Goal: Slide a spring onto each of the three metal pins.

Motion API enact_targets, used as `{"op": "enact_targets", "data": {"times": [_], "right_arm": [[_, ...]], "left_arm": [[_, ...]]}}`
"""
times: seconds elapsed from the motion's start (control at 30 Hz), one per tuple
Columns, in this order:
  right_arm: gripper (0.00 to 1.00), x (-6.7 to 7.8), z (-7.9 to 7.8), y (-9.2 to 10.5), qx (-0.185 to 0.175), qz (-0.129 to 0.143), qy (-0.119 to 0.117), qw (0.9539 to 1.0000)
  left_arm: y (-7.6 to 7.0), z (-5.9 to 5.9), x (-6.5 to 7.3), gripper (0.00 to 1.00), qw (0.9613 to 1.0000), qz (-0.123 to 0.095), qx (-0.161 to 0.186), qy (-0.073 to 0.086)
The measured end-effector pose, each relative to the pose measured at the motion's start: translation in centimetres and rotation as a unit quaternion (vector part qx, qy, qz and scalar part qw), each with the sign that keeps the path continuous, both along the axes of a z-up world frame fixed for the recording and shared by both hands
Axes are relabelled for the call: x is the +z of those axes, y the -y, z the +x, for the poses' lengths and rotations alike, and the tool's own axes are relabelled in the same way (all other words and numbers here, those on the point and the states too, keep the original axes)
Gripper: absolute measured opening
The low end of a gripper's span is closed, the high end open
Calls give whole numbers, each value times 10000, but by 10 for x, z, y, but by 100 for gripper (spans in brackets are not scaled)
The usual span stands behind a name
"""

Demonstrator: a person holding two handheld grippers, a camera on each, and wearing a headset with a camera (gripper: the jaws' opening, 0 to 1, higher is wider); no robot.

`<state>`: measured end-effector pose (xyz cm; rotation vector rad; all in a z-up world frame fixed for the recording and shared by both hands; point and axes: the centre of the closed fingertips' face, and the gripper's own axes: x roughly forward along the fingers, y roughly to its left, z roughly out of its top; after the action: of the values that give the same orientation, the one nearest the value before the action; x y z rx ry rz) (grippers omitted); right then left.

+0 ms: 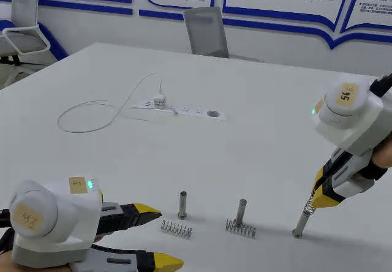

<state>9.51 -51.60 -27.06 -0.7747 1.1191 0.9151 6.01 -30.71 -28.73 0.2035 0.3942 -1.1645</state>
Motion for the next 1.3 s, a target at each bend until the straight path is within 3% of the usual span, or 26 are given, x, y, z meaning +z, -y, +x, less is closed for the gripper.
{"op": "enact_targets", "data": {"times": [0.4,0.77,1.3], "right_arm": [[12,-13,1,-4,14,-77,-88,9999],[12,-40,4,0,-10,-244,-251,9994],[12,-62,4,2,-93,-259,-345,9990]], "left_arm": [[-1,0,-1,52,10000,17,8,-6],[-1,-2,-3,52,10000,24,14,-36],[-4,-2,-2,52,10000,21,56,-47]]}}
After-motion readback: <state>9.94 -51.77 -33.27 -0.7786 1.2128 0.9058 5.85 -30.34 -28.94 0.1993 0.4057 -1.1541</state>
